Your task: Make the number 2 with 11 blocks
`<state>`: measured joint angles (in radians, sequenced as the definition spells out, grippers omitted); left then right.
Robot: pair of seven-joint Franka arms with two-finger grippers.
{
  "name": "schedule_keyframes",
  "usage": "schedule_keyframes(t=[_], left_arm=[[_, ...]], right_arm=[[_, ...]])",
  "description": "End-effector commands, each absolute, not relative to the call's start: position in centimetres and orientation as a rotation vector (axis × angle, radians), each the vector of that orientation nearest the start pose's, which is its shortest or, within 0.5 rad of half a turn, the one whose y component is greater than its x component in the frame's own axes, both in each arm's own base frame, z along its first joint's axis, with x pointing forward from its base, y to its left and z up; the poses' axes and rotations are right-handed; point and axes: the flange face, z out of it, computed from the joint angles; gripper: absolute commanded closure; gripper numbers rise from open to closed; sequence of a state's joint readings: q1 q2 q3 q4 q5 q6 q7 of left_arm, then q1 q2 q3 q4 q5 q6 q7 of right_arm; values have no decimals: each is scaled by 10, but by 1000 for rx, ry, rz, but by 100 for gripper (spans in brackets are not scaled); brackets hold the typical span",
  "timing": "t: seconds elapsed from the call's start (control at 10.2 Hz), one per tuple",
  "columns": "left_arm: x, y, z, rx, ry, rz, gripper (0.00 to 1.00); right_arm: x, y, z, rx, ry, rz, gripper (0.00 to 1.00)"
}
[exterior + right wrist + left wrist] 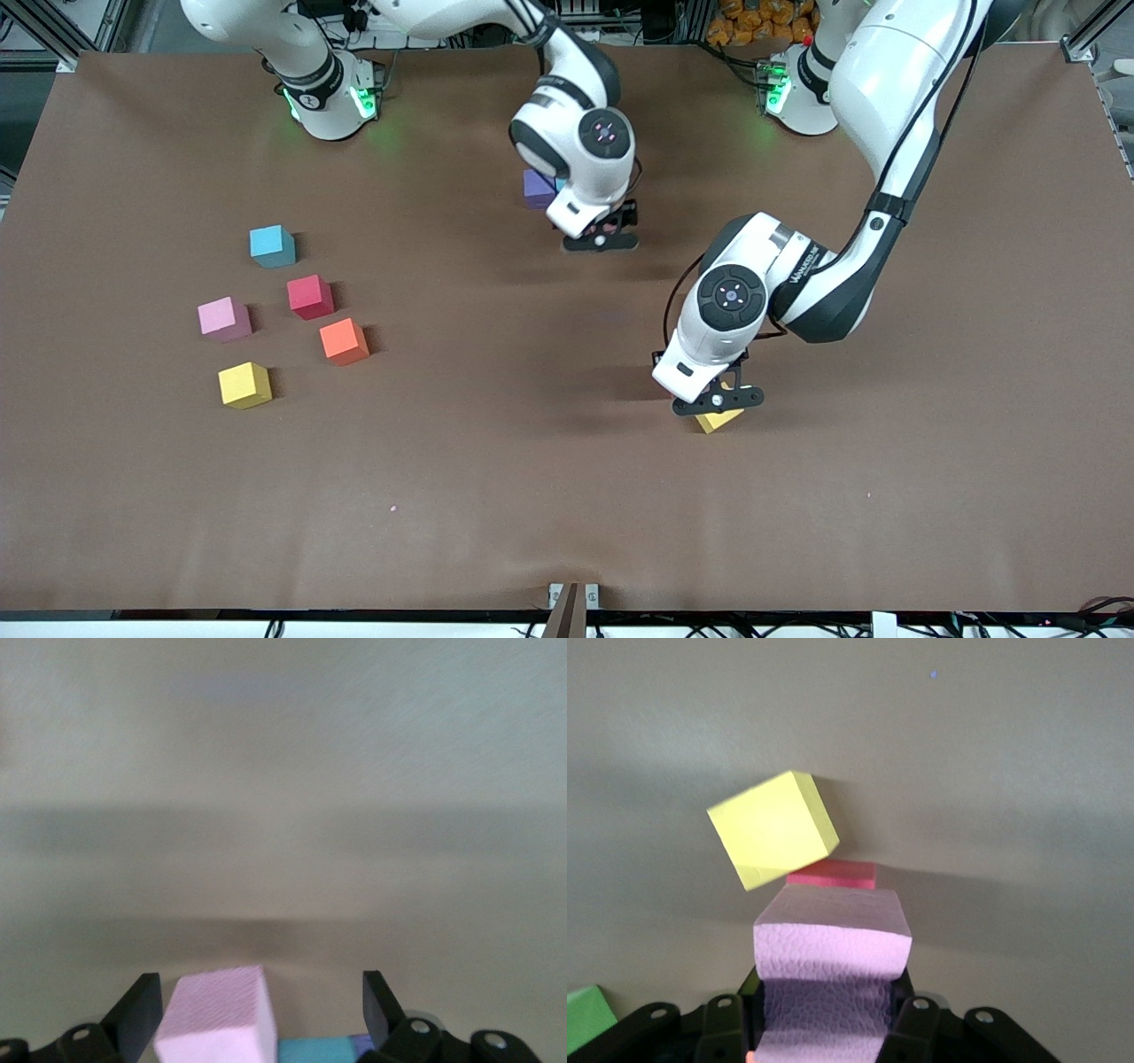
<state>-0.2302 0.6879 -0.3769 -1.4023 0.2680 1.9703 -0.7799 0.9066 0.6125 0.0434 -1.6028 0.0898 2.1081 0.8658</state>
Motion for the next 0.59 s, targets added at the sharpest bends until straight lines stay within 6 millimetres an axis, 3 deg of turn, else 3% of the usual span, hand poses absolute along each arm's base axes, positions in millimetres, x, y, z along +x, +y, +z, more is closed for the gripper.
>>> schedule_keyframes(t=[0.0,0.29,0.49], left_arm=[[611,-341,314,-3085,-309,137,89],[595,-353,308,-3069,-393,176,89],[588,-361,305,-3052,-453,183,89]], right_arm=[[444,505,279,-3165,-75,264,0],[522,412,287,-3178,-103,292,0],[559,332,289,-3164,-194,313,0]])
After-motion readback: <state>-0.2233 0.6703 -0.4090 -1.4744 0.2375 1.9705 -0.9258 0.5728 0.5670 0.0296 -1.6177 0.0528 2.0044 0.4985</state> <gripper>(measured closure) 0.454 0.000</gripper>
